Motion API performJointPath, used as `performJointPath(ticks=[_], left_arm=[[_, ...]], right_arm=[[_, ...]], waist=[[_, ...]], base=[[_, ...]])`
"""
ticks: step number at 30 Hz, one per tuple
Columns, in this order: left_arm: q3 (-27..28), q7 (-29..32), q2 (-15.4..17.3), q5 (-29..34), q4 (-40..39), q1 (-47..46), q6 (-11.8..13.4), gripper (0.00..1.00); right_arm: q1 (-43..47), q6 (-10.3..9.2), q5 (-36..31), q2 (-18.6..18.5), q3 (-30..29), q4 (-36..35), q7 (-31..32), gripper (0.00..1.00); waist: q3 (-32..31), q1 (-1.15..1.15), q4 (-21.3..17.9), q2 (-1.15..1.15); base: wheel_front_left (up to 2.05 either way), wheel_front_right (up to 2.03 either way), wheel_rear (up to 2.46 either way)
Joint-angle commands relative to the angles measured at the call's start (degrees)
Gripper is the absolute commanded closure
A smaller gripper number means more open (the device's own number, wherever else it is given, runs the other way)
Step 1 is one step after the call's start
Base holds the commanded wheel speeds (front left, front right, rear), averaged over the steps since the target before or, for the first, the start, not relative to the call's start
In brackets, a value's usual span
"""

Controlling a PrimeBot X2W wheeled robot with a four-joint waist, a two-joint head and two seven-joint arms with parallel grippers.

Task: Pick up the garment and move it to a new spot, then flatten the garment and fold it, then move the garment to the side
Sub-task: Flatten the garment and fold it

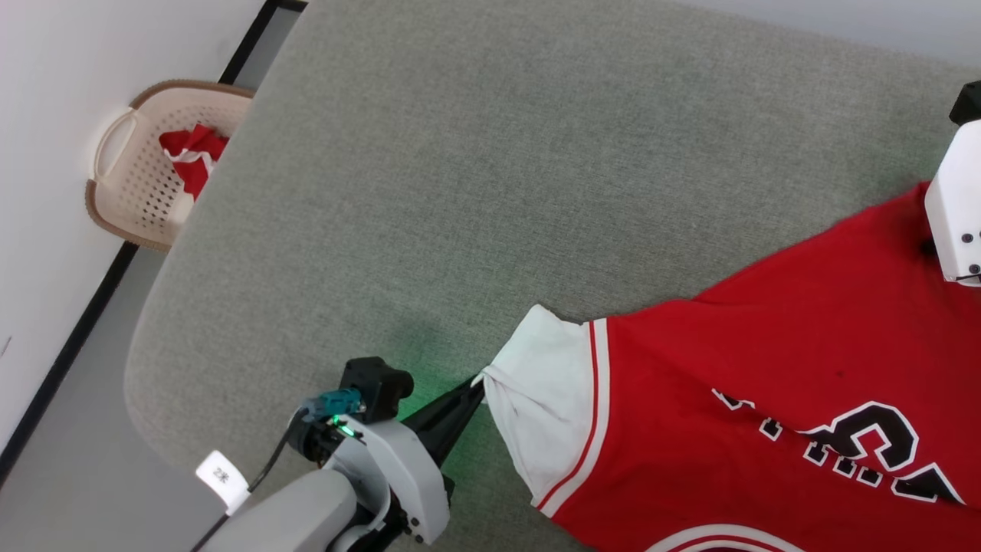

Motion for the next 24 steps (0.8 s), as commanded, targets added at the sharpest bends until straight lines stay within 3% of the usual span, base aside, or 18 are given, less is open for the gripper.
performJointPath(ticks=[1, 6, 13, 19, 24], left_arm=[[0.21, -0.32, 0.10, -0.24, 0.49, -0.56, -0.34, 1.00], [0.79, 2.04, 1.95, -1.12, 1.42, -2.45, -0.83, 1.00], [3.46, 8.95, 7.67, -0.80, -1.81, -10.91, 1.71, 1.00], [4.72, 18.59, 13.17, 0.71, -5.91, -20.72, 3.39, 1.00], [5.12, 25.30, 14.74, 1.00, -5.48, -28.79, 1.59, 1.00]], right_arm=[[4.86, -0.07, 0.33, 1.03, 2.16, 2.80, -0.30, 1.00], [2.01, -0.07, 1.12, 1.32, 1.60, 1.40, -4.94, 1.00], [-2.23, -0.06, 2.45, 0.32, 2.78, -4.05, -12.05, 1.00], [-4.04, -0.06, 2.90, -0.15, 4.73, -8.05, -18.97, 1.00], [-5.62, -0.06, 1.93, -1.74, 6.38, -10.63, -25.10, 1.00]], waist=[[-0.39, 0.00, -0.72, 0.00], [-2.23, 0.00, -3.40, 0.00], [-7.21, 0.00, -8.44, 0.00], [-13.00, 0.00, -13.14, 0.00], [-17.93, 0.00, -15.67, 0.00]], base=[[0.00, 0.00, 0.00], [0.00, 0.00, 0.00], [0.00, 0.00, 0.00], [0.00, 0.00, 0.00], [0.00, 0.00, 0.00]])
